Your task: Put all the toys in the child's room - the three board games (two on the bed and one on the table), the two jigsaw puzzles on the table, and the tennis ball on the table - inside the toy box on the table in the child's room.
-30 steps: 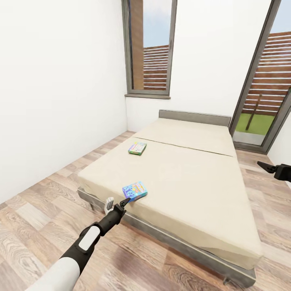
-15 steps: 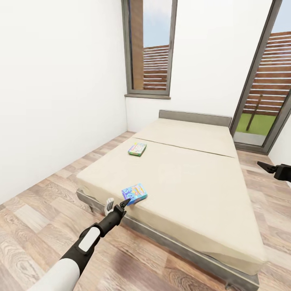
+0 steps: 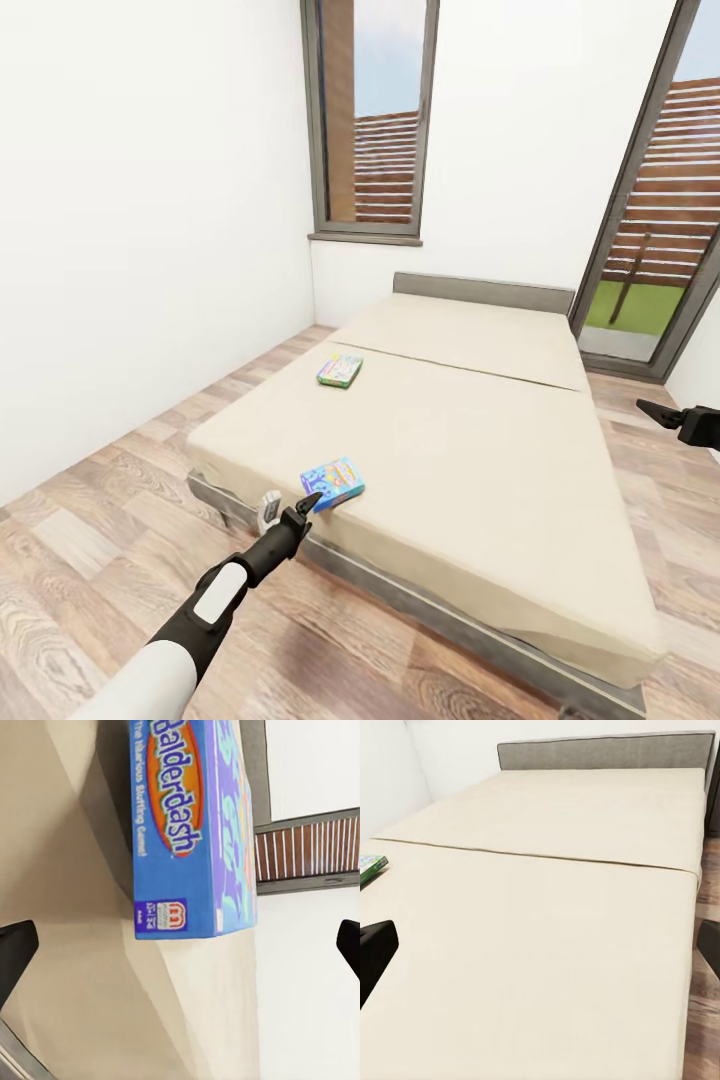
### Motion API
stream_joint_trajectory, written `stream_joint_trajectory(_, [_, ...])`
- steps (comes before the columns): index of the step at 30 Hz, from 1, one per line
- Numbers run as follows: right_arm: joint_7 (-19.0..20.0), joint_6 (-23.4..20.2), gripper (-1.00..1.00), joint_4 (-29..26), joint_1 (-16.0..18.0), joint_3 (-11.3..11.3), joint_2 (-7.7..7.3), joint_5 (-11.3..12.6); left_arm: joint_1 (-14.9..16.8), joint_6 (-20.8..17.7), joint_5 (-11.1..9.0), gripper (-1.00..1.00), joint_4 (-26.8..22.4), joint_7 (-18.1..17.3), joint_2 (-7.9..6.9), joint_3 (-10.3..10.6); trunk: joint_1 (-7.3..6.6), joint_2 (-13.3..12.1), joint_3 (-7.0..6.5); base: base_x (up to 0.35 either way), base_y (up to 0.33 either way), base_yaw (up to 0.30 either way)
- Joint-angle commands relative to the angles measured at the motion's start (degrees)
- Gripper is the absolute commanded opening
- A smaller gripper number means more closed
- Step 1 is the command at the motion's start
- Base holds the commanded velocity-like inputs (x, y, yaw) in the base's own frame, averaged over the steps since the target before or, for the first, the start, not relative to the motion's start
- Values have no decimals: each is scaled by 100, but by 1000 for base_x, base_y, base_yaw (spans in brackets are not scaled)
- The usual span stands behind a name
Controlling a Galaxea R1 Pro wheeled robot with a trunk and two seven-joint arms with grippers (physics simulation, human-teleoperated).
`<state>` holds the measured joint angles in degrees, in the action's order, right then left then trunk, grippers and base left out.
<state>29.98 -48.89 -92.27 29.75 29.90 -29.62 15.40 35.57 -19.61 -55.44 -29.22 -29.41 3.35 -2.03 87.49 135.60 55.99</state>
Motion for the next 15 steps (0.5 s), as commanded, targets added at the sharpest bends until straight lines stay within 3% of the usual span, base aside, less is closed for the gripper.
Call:
stream_joint_trajectory(1, [25,-34,100,-2,7,7,0,-1,3,-54,-42,100,1,-7,4,-20,1,2,6,207,0,0])
stream_joint_trajectory(15, [25,-33,100,-2,8,7,0,-1,3,-59,-40,100,4,-4,12,-8,1,2,6,44,0,0])
